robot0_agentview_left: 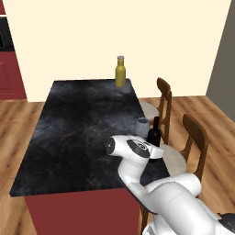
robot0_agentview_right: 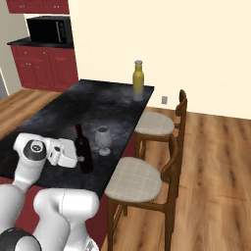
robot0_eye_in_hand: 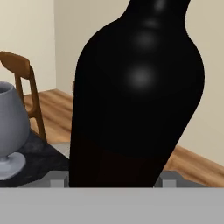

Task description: There is a wine glass and glass cup on the dining counter. Place the wine bottle next to the wine glass and the juice bottle next to the glass cup.

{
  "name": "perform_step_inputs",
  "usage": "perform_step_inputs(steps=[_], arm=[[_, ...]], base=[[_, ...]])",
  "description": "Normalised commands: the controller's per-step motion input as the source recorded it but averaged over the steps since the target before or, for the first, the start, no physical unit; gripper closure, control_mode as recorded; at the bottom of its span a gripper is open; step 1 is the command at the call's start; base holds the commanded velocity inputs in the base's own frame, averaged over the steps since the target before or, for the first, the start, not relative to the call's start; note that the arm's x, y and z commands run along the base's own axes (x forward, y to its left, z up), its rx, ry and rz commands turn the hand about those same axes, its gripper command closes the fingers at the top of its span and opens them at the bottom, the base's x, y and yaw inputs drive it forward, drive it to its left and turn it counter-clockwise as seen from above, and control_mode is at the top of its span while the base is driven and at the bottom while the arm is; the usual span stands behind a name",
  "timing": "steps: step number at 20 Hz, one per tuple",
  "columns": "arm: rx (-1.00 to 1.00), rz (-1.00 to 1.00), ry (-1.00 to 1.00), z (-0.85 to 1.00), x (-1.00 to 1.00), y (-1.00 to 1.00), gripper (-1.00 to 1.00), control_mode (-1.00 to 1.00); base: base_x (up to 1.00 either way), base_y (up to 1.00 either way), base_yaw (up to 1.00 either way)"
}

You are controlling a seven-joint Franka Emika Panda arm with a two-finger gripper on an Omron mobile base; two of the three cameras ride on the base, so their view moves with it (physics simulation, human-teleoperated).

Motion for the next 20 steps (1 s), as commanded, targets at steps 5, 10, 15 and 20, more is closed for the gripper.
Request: perform_step_inputs(steps=[5,10,15,20], arm=[[0.00,0.00,-0.01,-0.11,0.19,0.00,1.00,-1.00],[0.00,0.00,0.00,-0.13,0.19,0.00,1.00,-1.00],[0.00,0.00,-0.01,-0.16,0.14,0.00,1.00,-1.00],[0.00,0.00,-0.02,-0.17,0.13,0.01,1.00,-1.00]], base=[[0.00,0.00,0.00],[0.00,0.00,0.00],[0.00,0.00,0.00],[0.00,0.00,0.00]])
